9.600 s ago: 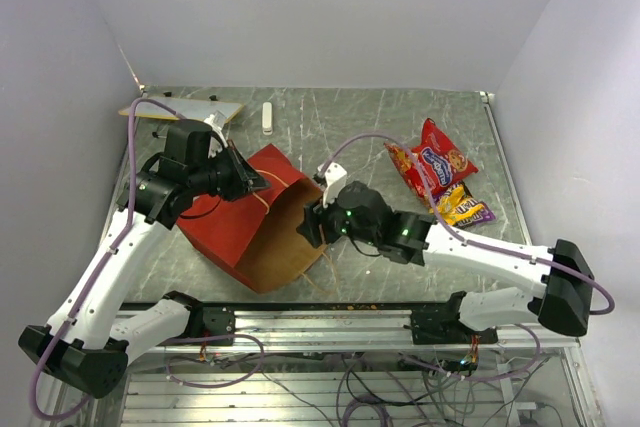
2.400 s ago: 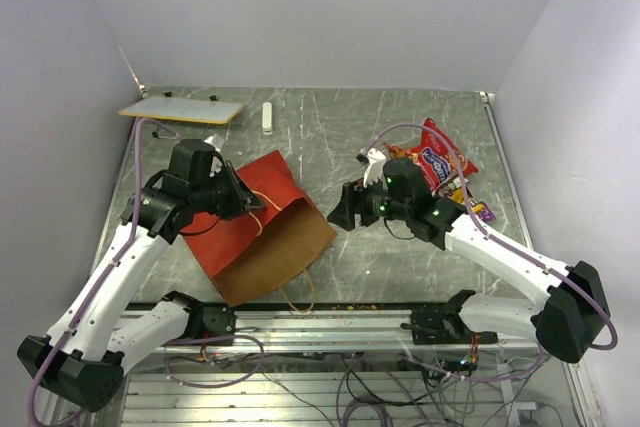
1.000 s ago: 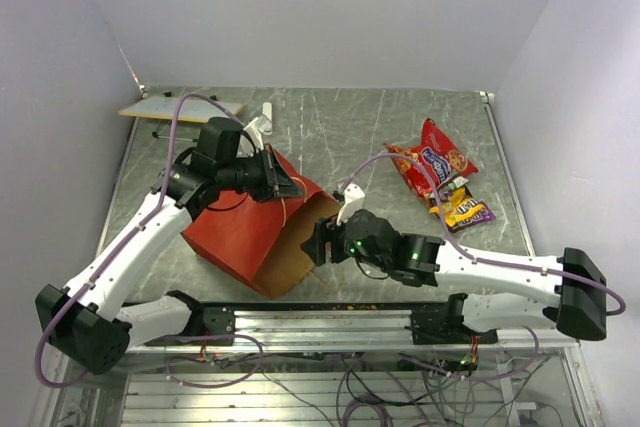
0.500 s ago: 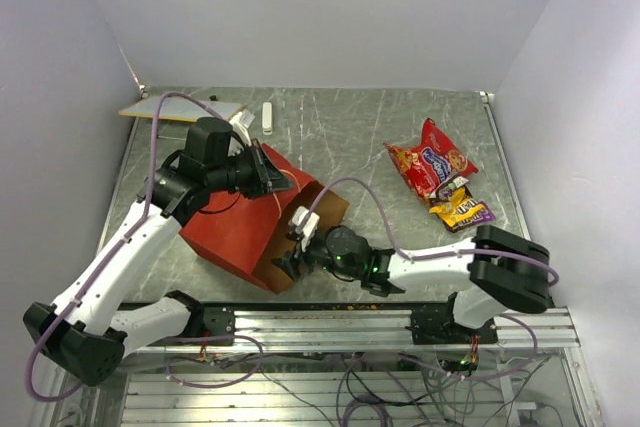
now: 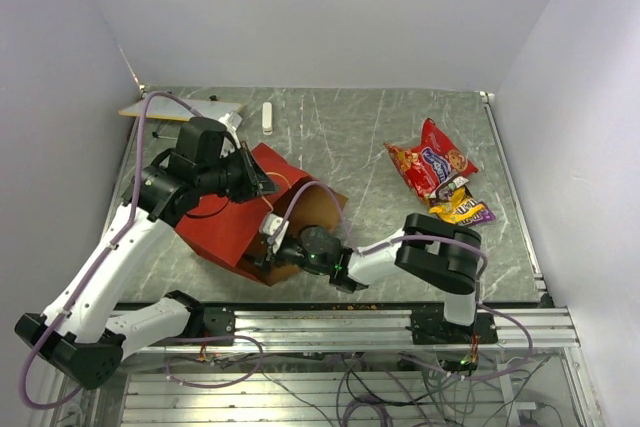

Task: Take the snacks out of the paper bag

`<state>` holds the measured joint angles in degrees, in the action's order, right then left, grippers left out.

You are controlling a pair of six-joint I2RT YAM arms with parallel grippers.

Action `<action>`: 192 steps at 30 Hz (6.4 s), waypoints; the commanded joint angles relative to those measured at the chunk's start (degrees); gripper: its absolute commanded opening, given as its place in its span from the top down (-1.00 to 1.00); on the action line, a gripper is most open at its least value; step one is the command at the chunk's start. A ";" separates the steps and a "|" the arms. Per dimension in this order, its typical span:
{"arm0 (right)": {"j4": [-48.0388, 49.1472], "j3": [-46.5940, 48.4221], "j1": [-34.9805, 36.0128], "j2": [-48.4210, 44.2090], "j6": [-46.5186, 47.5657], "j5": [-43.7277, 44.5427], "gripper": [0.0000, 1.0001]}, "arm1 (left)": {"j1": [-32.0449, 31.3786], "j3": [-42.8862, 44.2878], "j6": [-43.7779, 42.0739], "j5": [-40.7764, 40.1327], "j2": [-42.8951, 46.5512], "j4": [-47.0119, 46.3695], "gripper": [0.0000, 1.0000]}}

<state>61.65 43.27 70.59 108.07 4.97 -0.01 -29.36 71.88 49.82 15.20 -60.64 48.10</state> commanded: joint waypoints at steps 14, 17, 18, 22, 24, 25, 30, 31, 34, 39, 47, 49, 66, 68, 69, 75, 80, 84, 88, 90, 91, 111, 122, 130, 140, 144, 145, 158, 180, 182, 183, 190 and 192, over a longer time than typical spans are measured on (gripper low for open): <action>7.60 -8.45 -5.35 -0.95 17.84 -7.78 -0.54 | -0.25 1.82 -6.10 -10.83 5.94 12.01 0.86; 2.31 -8.34 -5.41 -2.35 27.33 -12.05 -0.54 | -0.25 1.01 -5.93 -10.87 7.21 12.22 0.86; 0.37 -7.84 -5.44 -2.60 30.30 -12.58 -0.54 | -0.25 1.09 -5.85 -10.84 7.51 12.64 0.86; -7.95 -4.20 -6.28 -2.49 41.78 -15.87 -0.55 | -0.21 1.71 -6.12 -12.46 9.33 14.16 0.86; -12.92 -1.38 -6.50 -1.67 47.66 -17.83 -0.55 | -0.25 1.34 -5.94 -12.40 10.08 13.99 0.86; -14.31 -0.14 -6.51 -0.99 49.91 -18.30 -0.54 | -0.25 0.96 -5.67 -11.84 10.37 13.49 0.86; -16.30 6.12 -6.05 3.42 54.30 -17.99 -0.47 | -0.25 -1.41 -2.63 -8.58 10.72 8.99 0.86; -16.66 7.47 -5.72 4.39 54.95 -17.42 -0.46 | -0.24 -1.66 -2.20 -8.02 10.65 7.96 0.86; -19.51 11.61 -5.27 7.15 57.01 -16.59 -0.43 | -0.25 -1.34 -1.99 -7.17 9.68 6.86 0.86; -24.31 16.65 -4.75 10.46 59.41 -15.28 -0.24 | -0.25 -0.12 -2.58 -6.71 8.51 7.42 0.86; -26.63 22.64 -4.47 15.95 59.61 -11.41 -0.15 | -0.25 -0.90 -2.26 -5.78 9.29 6.10 0.86; -26.00 22.79 -4.45 16.56 59.21 -10.58 -0.13 | -0.25 -0.63 -2.38 -5.30 8.93 5.97 0.86; -20.58 5.98 -3.00 0.70 55.64 -8.01 -0.20 | -0.25 2.44 -4.20 -5.49 4.53 0.37 0.86; -20.52 6.54 -1.98 0.98 55.09 -7.78 -0.20 | -0.23 2.85 -4.81 -4.85 3.83 -0.10 0.86; -20.56 7.21 -1.53 1.50 54.76 -7.68 -0.20 | -0.25 3.18 -5.07 -4.43 3.51 -0.14 0.86; -21.49 11.14 -0.65 4.30 54.84 -7.61 -0.20 | -0.25 3.84 -5.78 -3.19 2.37 0.13 0.86; -21.81 13.58 -0.86 8.31 56.54 -9.60 -0.21 | -0.25 3.35 -5.50 -2.31 2.85 -0.79 0.86; -21.56 17.23 -1.68 12.25 57.89 -10.36 -0.21 | -0.25 3.85 -6.13 -1.93 2.99 -0.30 0.86; -20.02 18.95 -2.15 14.63 58.33 -10.06 -0.21 | -0.24 4.01 -6.23 -1.37 3.46 -0.07 0.86; -19.67 19.86 -2.21 15.68 58.67 -9.99 -0.21 | -0.24 3.49 -5.85 -0.66 3.88 -0.70 0.86; -19.18 20.18 -2.21 16.23 58.93 -9.76 -0.20 | -0.25 3.12 -5.58 -0.23 4.23 -1.20 0.86; -22.63 33.26 -4.87 26.89 60.60 -11.03 -0.18 | -0.25 2.84 -4.96 4.23 3.74 -1.57 0.86; -20.45 32.97 -4.91 25.45 57.08 -8.82 0.60 | -0.25 2.74 -4.49 -0.28 5.04 1.63 0.86; -18.62 28.22 -4.94 21.13 55.29 -6.12 0.95 | -0.25 2.62 -3.67 -6.40 5.91 3.80 0.86; -17.22 15.55 -4.85 10.02 50.60 -8.32 1.00 | -0.24 1.70 -2.22 -11.72 7.41 2.36 0.86; -18.05 8.42 -4.91 4.61 48.63 -9.75 1.00 | -0.20 1.20 -1.97 -12.73 7.44 1.38 0.86; -17.79 7.01 -4.85 3.62 47.85 -9.78 1.00 | -0.25 1.12 -1.93 -12.56 7.32 1.13 0.86; -18.50 9.02 -6.03 1.12 44.64 -8.15 1.00 | -0.23 3.78 -8.63 -11.83 3.46 0.59 0.86; -36.44 -1.88 -11.64 -24.87 39.71 -16.24 1.00 | -0.25 8.60 -17.94 -19.40 1.83 3.38 0.86; -40.51 -2.12 -11.67 -28.34 39.53 -16.80 1.00 | -0.20 9.52 -18.24 -21.41 0.90 3.59 0.86; -42.35 -2.13 -11.69 -30.64 39.17 -16.80 1.00 | -0.22 10.16 -18.38 -22.72 0.34 3.70 0.86; -52.93 1.34 -11.68 -41.91 28.57 -7.64 1.00 | -0.17 18.49 -22.74 -33.96 -6.05 6.48 0.86; -54.13 2.17 -11.68 -44.64 25.85 -3.09 1.00 | -0.17 21.06 -25.67 -36.26 -7.46 6.22 0.86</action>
<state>13.26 42.50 58.98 67.79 38.61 -11.55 -29.36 87.50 29.93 -12.53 -65.93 53.52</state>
